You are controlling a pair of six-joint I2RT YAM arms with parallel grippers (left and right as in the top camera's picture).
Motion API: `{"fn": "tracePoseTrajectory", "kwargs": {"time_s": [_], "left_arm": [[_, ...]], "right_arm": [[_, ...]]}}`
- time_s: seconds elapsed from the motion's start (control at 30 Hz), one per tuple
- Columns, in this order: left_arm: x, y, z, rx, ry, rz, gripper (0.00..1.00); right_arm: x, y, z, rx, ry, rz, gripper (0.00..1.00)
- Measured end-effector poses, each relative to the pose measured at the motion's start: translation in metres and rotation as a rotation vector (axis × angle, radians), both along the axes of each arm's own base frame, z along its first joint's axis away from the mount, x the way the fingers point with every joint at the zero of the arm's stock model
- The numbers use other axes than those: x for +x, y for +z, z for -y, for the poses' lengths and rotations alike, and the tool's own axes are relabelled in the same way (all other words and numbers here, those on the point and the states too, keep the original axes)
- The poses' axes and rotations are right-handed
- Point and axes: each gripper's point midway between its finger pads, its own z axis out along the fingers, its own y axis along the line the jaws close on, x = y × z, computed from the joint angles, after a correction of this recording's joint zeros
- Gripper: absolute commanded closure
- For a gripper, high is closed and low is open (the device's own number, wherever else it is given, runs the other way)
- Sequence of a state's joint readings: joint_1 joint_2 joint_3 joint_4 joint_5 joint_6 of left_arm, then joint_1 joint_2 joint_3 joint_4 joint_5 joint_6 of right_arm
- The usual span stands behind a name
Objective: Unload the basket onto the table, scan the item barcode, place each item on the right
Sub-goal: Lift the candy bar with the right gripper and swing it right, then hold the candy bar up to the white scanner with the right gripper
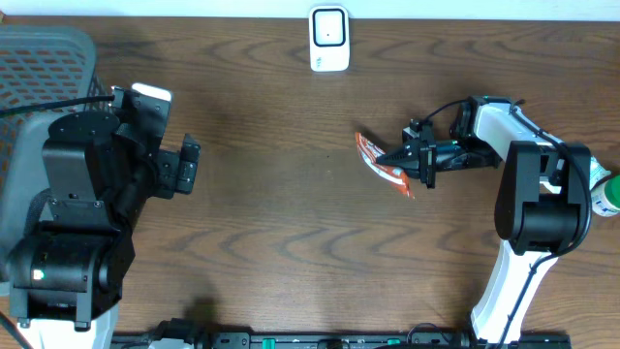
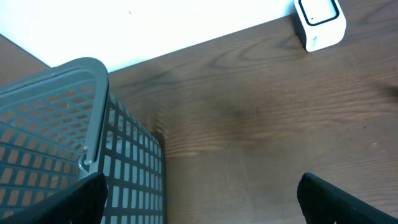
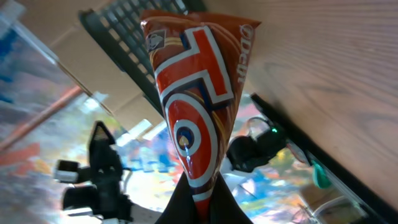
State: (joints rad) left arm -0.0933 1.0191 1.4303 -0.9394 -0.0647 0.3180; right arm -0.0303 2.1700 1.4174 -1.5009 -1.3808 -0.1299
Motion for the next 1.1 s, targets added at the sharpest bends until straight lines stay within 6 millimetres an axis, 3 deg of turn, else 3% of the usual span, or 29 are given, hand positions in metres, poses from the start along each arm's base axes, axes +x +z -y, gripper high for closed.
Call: {"fn": "tracePoseTrajectory", "kwargs": {"time_s": [0.2,0.37,0.53,0.7,0.8,0.93,1.1], "left_arm": [[0.0,0.0,0.0,0.0,0.0,0.0,0.02],[0.0,0.0,0.0,0.0,0.0,0.0,0.02],[0.0,0.0,0.0,0.0,0.0,0.0,0.02],[0.0,0.0,0.0,0.0,0.0,0.0,0.02],[0.0,0.0,0.0,0.0,0.0,0.0,0.02],[0.0,0.0,0.0,0.0,0.0,0.0,0.02],[0.0,0.0,0.0,0.0,0.0,0.0,0.02]], "right_arm": [[-0.004,-0.007,0.002,-0.044,0.055,0.09,0.99],[0.02,0.01,0.0,-0.082,0.098,0.269,0.99],[0.066,0.024,-0.008,-0.296,0.209,0.574,0.99],[0.11,0.027,-0.022,-0.53,0.225,0.764,0.99],[0.14,0.027,-0.031,-0.629,0.188,0.886,0.99],[0.177,0.028,-0.03,-0.775,0.106,0.995,0.99],[0.231,0.048,-0.031,-0.864,-0.067,1.163,0.99]]}}
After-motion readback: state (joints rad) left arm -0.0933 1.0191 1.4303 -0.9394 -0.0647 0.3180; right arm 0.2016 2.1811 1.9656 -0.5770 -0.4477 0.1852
